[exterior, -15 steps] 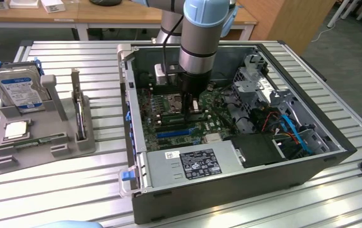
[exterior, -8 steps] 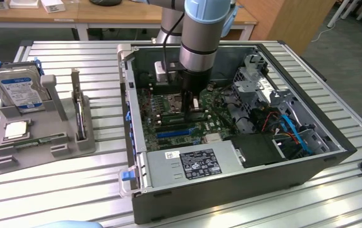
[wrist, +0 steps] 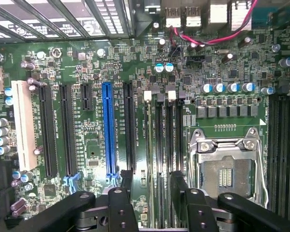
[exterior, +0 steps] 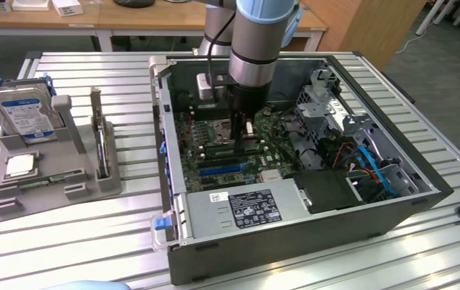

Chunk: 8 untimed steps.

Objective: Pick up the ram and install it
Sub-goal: 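Insert the ram into the slot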

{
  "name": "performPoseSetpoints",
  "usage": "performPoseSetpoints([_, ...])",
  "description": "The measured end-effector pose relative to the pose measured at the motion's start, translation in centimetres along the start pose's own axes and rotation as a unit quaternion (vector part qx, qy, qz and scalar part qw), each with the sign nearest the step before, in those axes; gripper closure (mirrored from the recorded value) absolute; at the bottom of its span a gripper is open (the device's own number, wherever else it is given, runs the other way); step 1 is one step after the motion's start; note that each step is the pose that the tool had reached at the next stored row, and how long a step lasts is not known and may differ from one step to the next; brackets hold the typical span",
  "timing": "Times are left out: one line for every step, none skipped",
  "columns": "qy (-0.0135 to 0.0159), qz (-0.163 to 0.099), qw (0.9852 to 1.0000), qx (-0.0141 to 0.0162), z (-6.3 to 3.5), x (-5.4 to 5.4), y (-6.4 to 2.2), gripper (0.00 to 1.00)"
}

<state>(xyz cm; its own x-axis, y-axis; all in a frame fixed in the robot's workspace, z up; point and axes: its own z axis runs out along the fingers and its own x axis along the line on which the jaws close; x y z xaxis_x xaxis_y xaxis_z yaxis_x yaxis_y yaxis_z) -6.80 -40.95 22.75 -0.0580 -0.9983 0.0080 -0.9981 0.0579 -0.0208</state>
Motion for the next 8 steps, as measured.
performPoseSetpoints([0.0000, 0.000, 1.0000, -0.0005, -0.08, 0.00, 0.00, 0.56])
performPoseSetpoints([0.0000, 0.000, 1.0000, -0.0009, -0.15, 0.00, 0.00, 0.56])
performPoseSetpoints([0.0001, 0.000, 1.0000, -0.0015, -0.23, 0.00, -0.01, 0.56])
performPoseSetpoints([0.0001, 0.001, 1.0000, -0.0020, -0.30, 0.00, -0.01, 0.56])
performPoseSetpoints([0.0000, 0.001, 1.0000, -0.0027, -0.41, 0.00, -0.01, 0.56])
performPoseSetpoints([-0.0003, 0.001, 1.0000, -0.0035, -0.55, 0.00, -0.02, 0.56])
performPoseSetpoints([-0.0004, 0.001, 1.0000, -0.0040, -0.66, 0.00, -0.01, 0.56])
performPoseSetpoints([-0.0005, 0.001, 1.0000, -0.0044, -0.78, 0.00, -0.02, 0.56])
